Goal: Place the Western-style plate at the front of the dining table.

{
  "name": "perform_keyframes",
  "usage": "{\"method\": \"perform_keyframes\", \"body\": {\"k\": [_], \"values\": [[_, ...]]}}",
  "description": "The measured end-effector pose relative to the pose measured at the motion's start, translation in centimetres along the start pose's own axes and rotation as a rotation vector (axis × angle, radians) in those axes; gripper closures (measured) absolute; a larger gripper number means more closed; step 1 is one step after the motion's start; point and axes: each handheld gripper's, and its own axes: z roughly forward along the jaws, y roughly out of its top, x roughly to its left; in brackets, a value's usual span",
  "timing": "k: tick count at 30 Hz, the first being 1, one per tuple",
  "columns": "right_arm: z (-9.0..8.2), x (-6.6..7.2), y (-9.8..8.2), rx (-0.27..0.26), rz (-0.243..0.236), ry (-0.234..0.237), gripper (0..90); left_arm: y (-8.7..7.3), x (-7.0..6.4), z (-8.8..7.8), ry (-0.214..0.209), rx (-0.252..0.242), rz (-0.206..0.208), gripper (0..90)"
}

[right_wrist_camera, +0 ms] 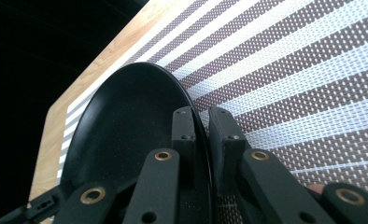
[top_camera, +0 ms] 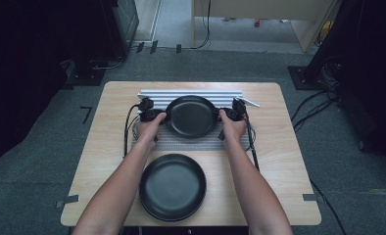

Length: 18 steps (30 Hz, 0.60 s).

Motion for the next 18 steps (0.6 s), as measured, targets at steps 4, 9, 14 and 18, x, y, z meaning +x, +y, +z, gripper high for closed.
{"method": "perform_keyframes", "body": {"k": [4, 9, 14, 18], "values": [[-0.4, 0.3, 0.0, -0.013, -0.076, -0.010, 70.5, -0.1, 0.4, -0.5, 0.000, -0.009, 0.055, 61.9], [-1.4, 1.1, 0.0, -0.082, -0.240, -0.056, 66.2, -0.2, 1.2, -1.7, 0.006, -0.036, 0.085, 47.7], [-2.7, 1.9, -0.1, -0.112, -0.325, -0.046, 59.9, -0.5, 0.3, -3.3, 0.023, -0.093, 0.162, 41.6], [-3.4, 2.3, -0.1, -0.104, -0.382, -0.062, 47.6, -0.7, 0.0, -4.2, 0.027, -0.091, 0.166, 33.2]]}}
